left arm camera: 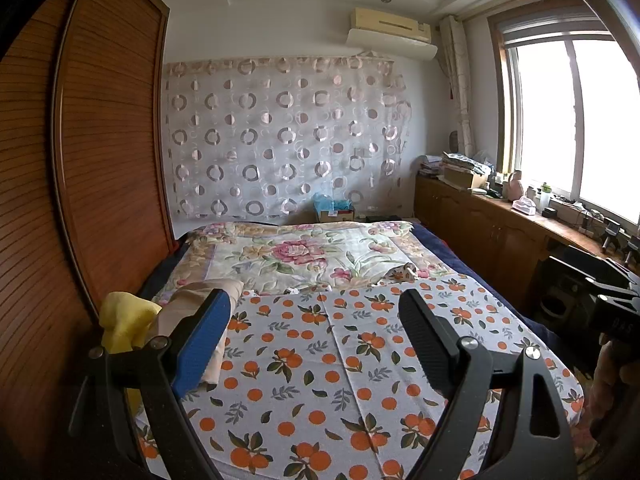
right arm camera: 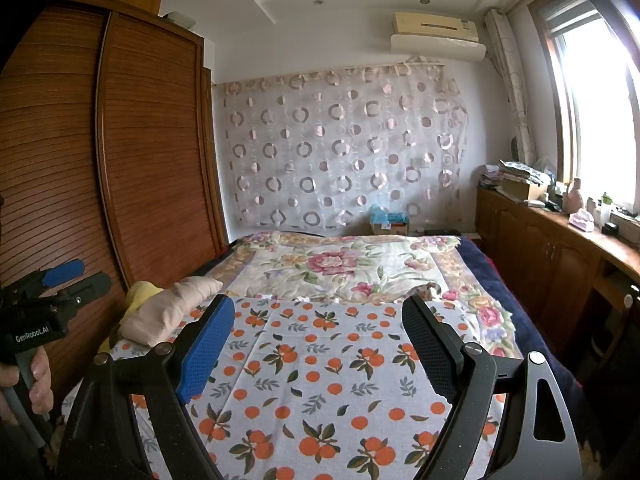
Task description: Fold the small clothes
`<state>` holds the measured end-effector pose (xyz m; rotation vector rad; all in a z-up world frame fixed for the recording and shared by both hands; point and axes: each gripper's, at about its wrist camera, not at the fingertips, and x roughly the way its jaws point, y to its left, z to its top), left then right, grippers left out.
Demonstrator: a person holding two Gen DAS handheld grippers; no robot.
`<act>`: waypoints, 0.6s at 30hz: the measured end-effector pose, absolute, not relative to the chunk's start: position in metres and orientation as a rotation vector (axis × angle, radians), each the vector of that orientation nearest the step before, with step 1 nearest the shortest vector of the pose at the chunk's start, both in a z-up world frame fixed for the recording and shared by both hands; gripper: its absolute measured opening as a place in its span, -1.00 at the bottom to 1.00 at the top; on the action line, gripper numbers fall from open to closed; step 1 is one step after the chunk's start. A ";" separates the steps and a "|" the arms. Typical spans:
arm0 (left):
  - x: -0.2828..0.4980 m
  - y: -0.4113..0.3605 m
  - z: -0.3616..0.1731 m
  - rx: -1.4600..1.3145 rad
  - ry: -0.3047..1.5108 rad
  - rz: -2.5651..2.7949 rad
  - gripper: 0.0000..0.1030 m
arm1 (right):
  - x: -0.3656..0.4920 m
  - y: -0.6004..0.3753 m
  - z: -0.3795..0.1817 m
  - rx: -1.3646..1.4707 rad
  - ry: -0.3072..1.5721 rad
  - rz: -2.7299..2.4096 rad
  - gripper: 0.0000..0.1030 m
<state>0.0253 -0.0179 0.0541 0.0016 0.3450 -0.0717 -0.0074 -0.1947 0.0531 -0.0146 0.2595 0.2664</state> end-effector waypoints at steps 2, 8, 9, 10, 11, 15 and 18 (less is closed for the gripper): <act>0.026 -0.018 0.054 0.005 0.344 -0.070 0.68 | -0.007 -0.195 0.053 -0.015 0.260 0.266 0.69; 0.026 -0.016 0.051 0.003 0.346 -0.068 0.68 | -0.005 -0.196 0.053 -0.013 0.263 0.268 0.69; 0.026 -0.016 0.052 0.003 0.346 -0.068 0.68 | -0.005 -0.197 0.053 -0.013 0.263 0.267 0.69; 0.026 -0.016 0.052 0.003 0.346 -0.068 0.68 | -0.005 -0.197 0.053 -0.015 0.262 0.266 0.69; 0.026 -0.016 0.052 0.003 0.346 -0.069 0.68 | -0.005 -0.197 0.053 -0.015 0.262 0.267 0.69; 0.026 -0.016 0.052 0.004 0.345 -0.068 0.68 | -0.005 -0.197 0.053 -0.017 0.261 0.263 0.69; 0.027 -0.014 0.051 0.004 0.344 -0.067 0.68 | -0.003 -0.199 0.052 -0.018 0.261 0.263 0.69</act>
